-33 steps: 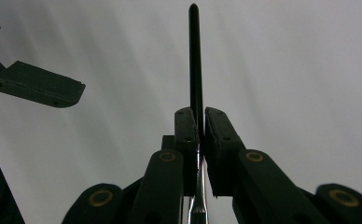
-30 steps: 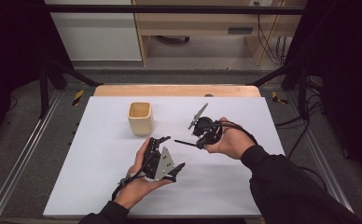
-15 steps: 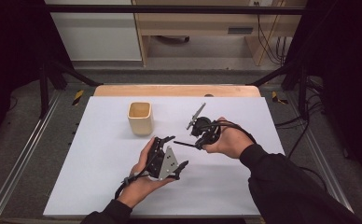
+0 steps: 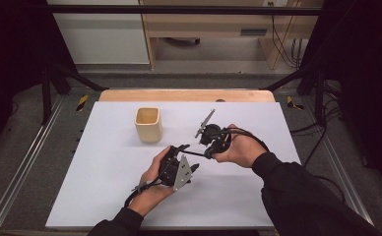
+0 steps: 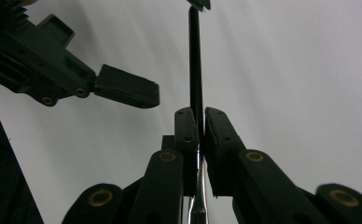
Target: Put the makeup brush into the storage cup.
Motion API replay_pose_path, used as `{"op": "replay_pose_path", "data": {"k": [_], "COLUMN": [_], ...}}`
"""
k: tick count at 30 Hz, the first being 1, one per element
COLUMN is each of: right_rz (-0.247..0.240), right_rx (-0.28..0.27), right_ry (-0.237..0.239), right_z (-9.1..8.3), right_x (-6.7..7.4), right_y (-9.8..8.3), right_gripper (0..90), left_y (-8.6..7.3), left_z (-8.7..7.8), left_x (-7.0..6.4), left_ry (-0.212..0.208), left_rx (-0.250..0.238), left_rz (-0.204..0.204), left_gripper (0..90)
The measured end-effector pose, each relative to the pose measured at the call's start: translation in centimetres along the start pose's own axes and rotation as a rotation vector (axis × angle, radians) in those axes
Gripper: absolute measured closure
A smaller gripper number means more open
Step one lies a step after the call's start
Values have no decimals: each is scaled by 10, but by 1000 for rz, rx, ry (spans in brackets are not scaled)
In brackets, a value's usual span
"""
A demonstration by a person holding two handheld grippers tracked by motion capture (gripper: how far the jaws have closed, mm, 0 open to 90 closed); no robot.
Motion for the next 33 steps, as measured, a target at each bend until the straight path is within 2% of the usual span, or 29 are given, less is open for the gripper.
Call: {"op": "replay_pose_path", "data": {"k": [4,5,6,7,15,27,28,30,31,33], "right_rz": [-10,6,-2,-7,-10,-14,-16,-25,-19,-19], "right_rx": [2,7,6,7,10,11,11,12,14,14], "right_ry": [7,9,11,12,17,25,25,27,26,27], "right_z": [1,1,2,2,4,5,5,6,6,6], "right_x": [2,3,4,4,7,8,8,8,9,9], "right_y": [1,2,2,2,4,5,5,5,6,6], "right_gripper": [841,841,841,841,841,841,840,841,841,841], "left_y": [-1,-1,-1,-1,-2,-2,-2,-2,-2,-2], "left_z": [1,1,1,1,1,3,5,6,6,5], "left_x": [-1,-1,0,0,-1,-5,-7,-8,-9,-9], "left_ry": [3,5,7,8,5,-9,-9,-14,-13,-13], "left_rx": [9,14,29,29,28,31,13,12,11,38], "left_rz": [32,47,69,75,87,143,126,132,138,175], "left_gripper": [361,374,384,390,428,538,545,547,548,556]}}
Point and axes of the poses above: each handheld gripper's, and its own axes: z roughly forward along the jaws, y roughly out of its top, x roughly to its left, the point moved 2 cm from there along z, roughly forward along the jaws, and after that the axes turned 1 degree about -x, right-handed, at the moved point
